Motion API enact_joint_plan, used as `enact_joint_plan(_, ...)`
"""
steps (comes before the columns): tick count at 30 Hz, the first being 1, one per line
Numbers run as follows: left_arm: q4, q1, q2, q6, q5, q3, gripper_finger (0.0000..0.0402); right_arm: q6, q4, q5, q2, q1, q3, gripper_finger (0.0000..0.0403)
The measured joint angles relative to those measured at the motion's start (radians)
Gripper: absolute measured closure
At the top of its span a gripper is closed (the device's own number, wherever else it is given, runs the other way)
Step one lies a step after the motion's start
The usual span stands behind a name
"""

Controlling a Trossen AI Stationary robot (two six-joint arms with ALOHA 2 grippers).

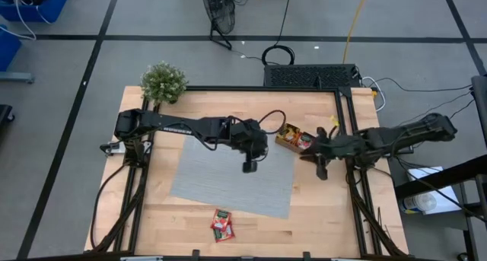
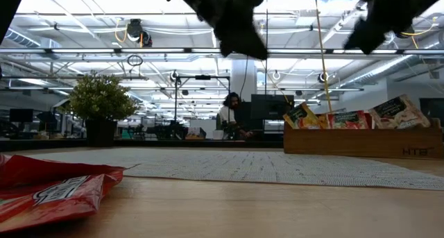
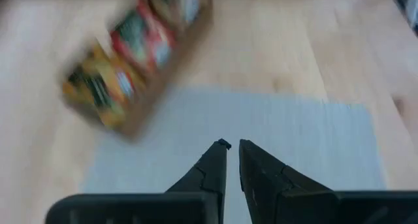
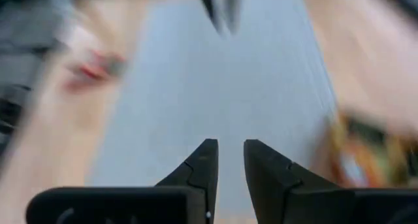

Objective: Pick & Place Tea
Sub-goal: Put the red tea bag into the middle section of the wooden organizer

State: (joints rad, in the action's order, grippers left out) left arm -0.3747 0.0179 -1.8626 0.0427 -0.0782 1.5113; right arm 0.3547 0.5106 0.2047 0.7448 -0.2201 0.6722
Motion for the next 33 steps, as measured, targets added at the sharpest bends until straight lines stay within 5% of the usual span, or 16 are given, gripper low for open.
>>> enact_joint_plan(5,-0.351,-0.054,0.016,-0.011,-0.131,0.022,0.0353,-0.203,-0.312,0.001,-0.08,-0.079,-0.085,0.0342)
enact_joint_plan(8,-0.377,-0.18,0.02,-0.066,-0.166,0.018,0.0353,-0.293,-0.45,0.001,-0.097,-0.098,-0.158,0.0342)
enact_joint_plan(12,-0.388,-0.371,0.006,-0.26,-0.008,0.017,0.0352,-0.359,-0.565,0.002,-0.101,-0.096,-0.245,0.0343)
enact_joint_plan(16,-0.489,-0.498,-0.001,-0.651,0.103,0.015,0.0344,-0.382,-0.656,0.002,-0.101,-0.096,-0.319,0.0344)
enact_joint_plan(22,-0.484,-0.615,-0.027,-1.08,0.204,0.016,0.0275,-0.404,-0.841,0.002,-0.101,-0.096,-0.403,0.0344)
enact_joint_plan(27,-0.402,-0.682,-0.087,-1.003,0.213,0.016,0.0216,-0.451,-0.962,0.0,-0.103,-0.096,-0.41,0.0344)
enact_joint_plan(33,-0.384,-0.748,-0.173,-0.934,0.319,0.016,0.0198,-0.457,-0.996,0.0,-0.103,-0.096,-0.411,0.0344)
